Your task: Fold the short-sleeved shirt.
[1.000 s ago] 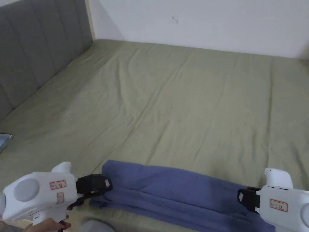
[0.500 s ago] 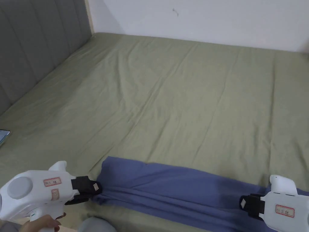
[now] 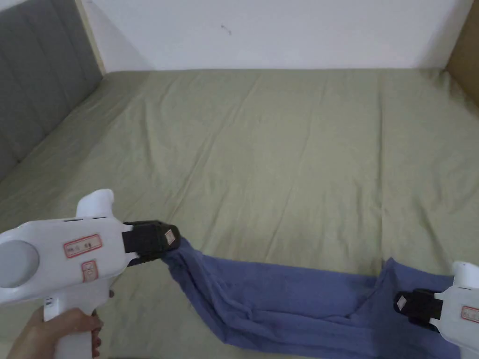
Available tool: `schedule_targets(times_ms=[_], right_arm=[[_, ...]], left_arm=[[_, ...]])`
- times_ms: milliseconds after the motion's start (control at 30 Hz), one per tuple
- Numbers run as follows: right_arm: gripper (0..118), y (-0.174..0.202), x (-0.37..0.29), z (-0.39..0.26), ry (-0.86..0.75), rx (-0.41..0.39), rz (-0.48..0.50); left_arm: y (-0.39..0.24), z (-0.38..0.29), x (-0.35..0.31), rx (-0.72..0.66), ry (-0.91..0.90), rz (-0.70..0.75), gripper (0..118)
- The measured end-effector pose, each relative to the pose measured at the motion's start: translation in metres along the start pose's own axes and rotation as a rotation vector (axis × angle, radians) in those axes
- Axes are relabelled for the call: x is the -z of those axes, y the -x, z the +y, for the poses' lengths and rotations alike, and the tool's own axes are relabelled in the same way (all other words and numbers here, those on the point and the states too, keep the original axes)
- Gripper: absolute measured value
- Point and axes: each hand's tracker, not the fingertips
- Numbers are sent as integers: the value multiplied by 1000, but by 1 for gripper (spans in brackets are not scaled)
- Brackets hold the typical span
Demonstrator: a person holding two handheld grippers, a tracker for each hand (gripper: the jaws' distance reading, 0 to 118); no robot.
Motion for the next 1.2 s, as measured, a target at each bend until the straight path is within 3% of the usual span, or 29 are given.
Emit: schedule_targets(times_ms=[100, 300, 433, 500, 567, 733, 800, 900, 933, 967, 1033, 1200], right_arm=[[0, -13, -11, -1, -15, 30, -11], [0, -38, -23, -2, -30, 76, -21], [0, -56, -26, -1, -32, 113, -35], [0, -64, -26, 0, -33, 130, -43], [0, -68, -26, -2, -33, 143, -48], [0, -71, -28, -2, -29, 147, -55], [0, -70, -28, -1, -30, 147, -53], [0, -70, -27, 0, -36, 150, -48], [0, -69, -27, 0, -39, 151, -44], [0, -67, -27, 0, -40, 149, -38], [0, -62, -27, 0, -43, 138, -31], [0, -59, -26, -1, -39, 125, -21]], left_arm=[[-76, -12, 33, 158, 65, -67, 7], [-158, -73, 123, 442, 265, -223, 7], [-178, -127, 178, 597, 367, -211, 8], [-174, -146, 200, 580, 402, -147, 9], [-168, -158, 215, 526, 459, -97, 23], [-163, -137, 190, 338, 410, -216, 94], [-158, -118, 174, 295, 350, -246, 99], [-142, -94, 154, 193, 263, -246, 98], [-133, -88, 151, 147, 249, -246, 86], [-126, -85, 150, 106, 248, -216, 64], [-110, -85, 155, 66, 243, -146, 5], [-73, -109, 179, 78, 295, 89, 6]])
